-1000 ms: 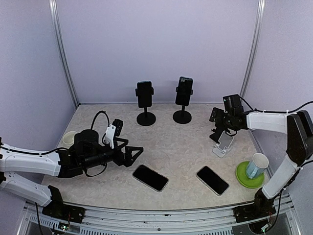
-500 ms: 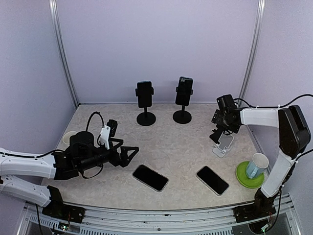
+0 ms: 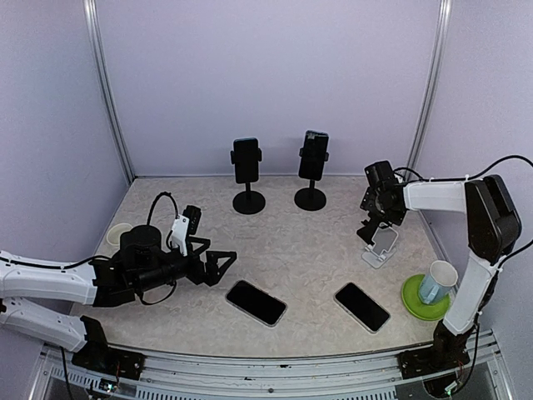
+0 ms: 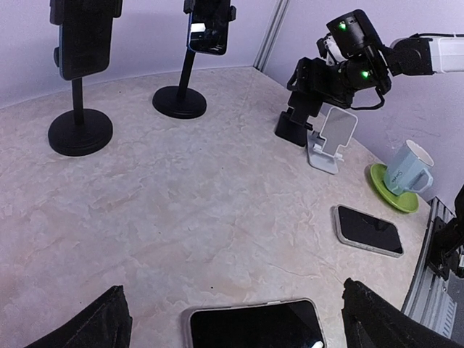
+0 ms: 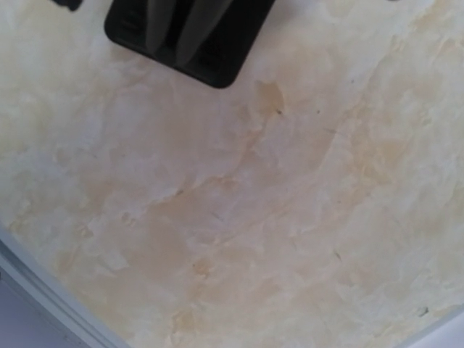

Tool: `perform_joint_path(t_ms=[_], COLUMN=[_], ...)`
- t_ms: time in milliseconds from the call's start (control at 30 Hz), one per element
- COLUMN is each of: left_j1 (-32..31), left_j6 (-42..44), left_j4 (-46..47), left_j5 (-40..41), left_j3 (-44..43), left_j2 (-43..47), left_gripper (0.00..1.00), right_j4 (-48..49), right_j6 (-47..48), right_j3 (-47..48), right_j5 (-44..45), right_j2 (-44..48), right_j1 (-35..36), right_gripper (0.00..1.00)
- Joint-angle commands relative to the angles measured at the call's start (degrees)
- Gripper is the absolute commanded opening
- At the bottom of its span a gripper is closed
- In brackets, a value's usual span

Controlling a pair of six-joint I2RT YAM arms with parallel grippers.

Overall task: Place the phone on the phone stand
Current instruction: Pick up the phone stand at the corner of the board, then place the phone stand at the corner of the board.

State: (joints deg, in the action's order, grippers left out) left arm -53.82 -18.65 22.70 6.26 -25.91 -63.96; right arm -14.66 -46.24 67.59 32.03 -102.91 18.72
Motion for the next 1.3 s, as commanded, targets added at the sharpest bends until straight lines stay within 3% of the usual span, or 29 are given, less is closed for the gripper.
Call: perform_joint_path(t_ms=[0, 333, 600, 767, 1267], left_j1=[-0.3, -0.3, -0.3, -0.3, -0.3], left_j6=[0.3, 0.0, -0.1, -0.3, -1.3], left_j4=[2.0, 3.3, 3.3, 2.6, -0.4], left_j5=[-0.5, -0.8, -1.0, -0.9, -0.5], left_j3=[0.9, 0.9, 0.5, 0.7, 0.9], left_j2=[-0.3, -0.9, -1.0, 0.0, 3.7], left_gripper=[0.99, 0.99, 0.99, 0.99, 0.99], right_j4=[-1.4, 1.7, 6.6, 13.7, 16.5], right_j6=[-1.0, 3.0, 11.4, 25.8, 43.7], right_j3=[2.1, 2.3, 3.9, 5.0, 13.0], right_j5=[1.5, 1.6, 1.2, -5.9, -27.7], right_j2=[-1.7, 0.0, 0.9, -0.4, -5.5], right_j1=[0.7, 1.1, 1.1, 0.8, -5.8], right_gripper=[0.86, 0.57, 0.57, 0.58, 0.58])
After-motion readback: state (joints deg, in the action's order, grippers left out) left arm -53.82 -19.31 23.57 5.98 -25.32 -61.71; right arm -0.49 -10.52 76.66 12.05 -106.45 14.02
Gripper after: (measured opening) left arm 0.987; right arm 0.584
